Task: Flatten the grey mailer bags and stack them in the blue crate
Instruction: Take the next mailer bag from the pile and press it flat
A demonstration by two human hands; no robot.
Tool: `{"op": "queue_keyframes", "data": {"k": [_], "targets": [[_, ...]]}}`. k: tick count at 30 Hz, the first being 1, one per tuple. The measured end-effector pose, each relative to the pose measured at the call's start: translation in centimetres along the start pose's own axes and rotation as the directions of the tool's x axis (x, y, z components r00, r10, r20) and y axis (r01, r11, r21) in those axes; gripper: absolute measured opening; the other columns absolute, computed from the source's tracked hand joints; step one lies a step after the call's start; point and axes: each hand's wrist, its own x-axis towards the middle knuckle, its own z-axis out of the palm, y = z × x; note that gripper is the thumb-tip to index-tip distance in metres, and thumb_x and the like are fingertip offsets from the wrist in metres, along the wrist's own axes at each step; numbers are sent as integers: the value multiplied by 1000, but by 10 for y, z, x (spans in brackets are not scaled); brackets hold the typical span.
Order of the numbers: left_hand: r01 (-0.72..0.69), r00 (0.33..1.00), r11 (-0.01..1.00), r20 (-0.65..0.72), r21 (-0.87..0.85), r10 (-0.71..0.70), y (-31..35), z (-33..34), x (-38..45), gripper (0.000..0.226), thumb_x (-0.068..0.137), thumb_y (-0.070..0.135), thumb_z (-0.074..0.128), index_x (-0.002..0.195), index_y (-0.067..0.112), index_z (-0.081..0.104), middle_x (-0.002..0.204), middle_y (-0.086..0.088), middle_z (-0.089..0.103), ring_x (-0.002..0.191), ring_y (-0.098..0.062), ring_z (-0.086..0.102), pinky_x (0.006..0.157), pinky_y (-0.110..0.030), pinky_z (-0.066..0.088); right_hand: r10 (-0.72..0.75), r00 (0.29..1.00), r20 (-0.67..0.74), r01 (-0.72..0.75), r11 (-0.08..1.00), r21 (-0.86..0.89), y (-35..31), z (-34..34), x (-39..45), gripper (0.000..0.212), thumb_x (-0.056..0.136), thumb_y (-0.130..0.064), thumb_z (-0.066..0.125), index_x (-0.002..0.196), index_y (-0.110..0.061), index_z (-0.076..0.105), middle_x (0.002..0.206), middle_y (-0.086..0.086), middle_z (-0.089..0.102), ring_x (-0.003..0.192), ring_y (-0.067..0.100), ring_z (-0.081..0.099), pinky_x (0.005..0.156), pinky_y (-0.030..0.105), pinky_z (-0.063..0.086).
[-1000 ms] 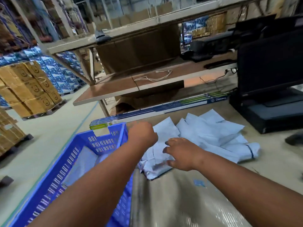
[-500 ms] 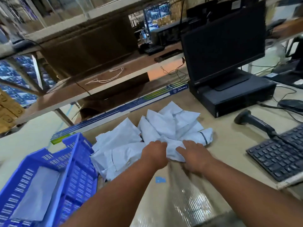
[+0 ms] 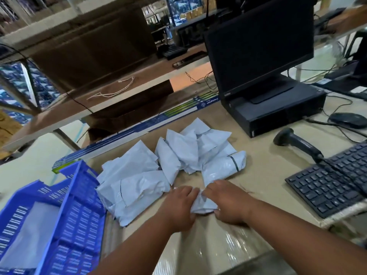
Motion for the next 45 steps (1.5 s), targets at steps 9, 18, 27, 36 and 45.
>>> {"op": "queue_keyframes", "data": {"k": [9, 18, 27, 36, 45], "targets": [[86, 995, 993, -47, -80, -90, 29, 24, -119, 69, 103, 66, 47, 156, 21, 48, 147, -1, 54, 129, -24, 54, 110, -41, 45, -226, 970, 90, 207, 960, 189, -30, 26, -37, 61, 84, -36, 59, 144, -35, 53, 139, -11, 56, 126, 15, 50, 109, 32, 42], [152, 979, 984, -126, -93, -163, 32, 30, -174, 68, 105, 60, 52, 154, 13, 49, 149, -9, 53, 130, -31, 53, 110, -46, 44, -290, 953, 87, 265, 938, 222, -61, 42, -36, 60, 86, -38, 59, 145, -40, 52, 145, -13, 51, 133, 11, 45, 110, 17, 28], [157, 958, 978, -221, -136, -185, 39, 26, -168, 68, 106, 54, 50, 155, 7, 47, 160, -16, 43, 149, -35, 40, 122, -53, 32, -113, 990, -87, 128, 974, 189, -68, 24, -38, 50, 104, -56, 49, 151, -38, 49, 162, -13, 38, 149, 12, 35, 127, 39, 27], [298, 943, 950, -125, -89, -307, 60, 49, -116, 66, 104, 36, 38, 160, 2, 40, 168, -18, 35, 160, -33, 24, 126, -56, 27, 25, 1000, 10, -24, 994, -107, -88, 69, -20, 61, 107, -49, 23, 164, -27, 29, 174, 2, 22, 162, 23, 17, 130, 53, 16], [312, 943, 949, -107, -52, -316, 61, 50, -111, 70, 101, 37, 40, 161, 1, 35, 169, -21, 32, 160, -36, 22, 128, -57, 20, 31, 999, 8, -30, 986, -166, -85, 75, -22, 63, 109, -47, 25, 167, -23, 28, 177, 3, 16, 163, 23, 11, 127, 63, 17]]}}
